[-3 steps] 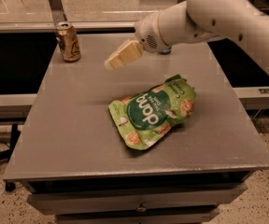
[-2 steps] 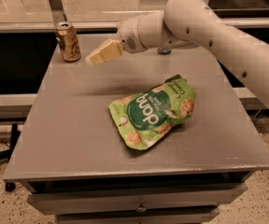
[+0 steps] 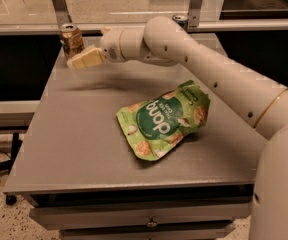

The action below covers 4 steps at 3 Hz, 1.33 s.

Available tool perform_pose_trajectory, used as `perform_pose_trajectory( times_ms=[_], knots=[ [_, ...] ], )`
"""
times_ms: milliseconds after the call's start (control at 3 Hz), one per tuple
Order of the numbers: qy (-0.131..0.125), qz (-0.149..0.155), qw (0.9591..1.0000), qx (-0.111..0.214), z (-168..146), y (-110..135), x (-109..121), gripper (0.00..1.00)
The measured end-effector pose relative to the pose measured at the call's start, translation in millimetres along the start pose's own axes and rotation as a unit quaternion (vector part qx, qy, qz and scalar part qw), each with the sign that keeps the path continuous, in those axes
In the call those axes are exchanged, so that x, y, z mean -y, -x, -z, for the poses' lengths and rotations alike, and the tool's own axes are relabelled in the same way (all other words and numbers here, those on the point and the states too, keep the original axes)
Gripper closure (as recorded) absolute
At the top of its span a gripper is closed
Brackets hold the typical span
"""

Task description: Pick orange can

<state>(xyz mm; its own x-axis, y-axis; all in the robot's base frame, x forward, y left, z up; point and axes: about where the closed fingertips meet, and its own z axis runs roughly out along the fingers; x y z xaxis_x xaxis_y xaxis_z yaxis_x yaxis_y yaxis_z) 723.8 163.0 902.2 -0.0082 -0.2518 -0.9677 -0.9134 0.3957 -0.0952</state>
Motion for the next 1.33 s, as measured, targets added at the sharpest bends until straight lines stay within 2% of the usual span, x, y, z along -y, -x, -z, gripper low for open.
perform_pose_trajectory(
  times_ms=[333,667,1333],
  knots=[
    [-0.002,-0.008,0.9995,0.031,-29,4,6,0.00],
    [0.002,-0.015,0.9984,0.054,-55,11,7,0.10],
    [0.016,-0.025,0.9973,0.066,-77,7,0,0.51]
  ],
)
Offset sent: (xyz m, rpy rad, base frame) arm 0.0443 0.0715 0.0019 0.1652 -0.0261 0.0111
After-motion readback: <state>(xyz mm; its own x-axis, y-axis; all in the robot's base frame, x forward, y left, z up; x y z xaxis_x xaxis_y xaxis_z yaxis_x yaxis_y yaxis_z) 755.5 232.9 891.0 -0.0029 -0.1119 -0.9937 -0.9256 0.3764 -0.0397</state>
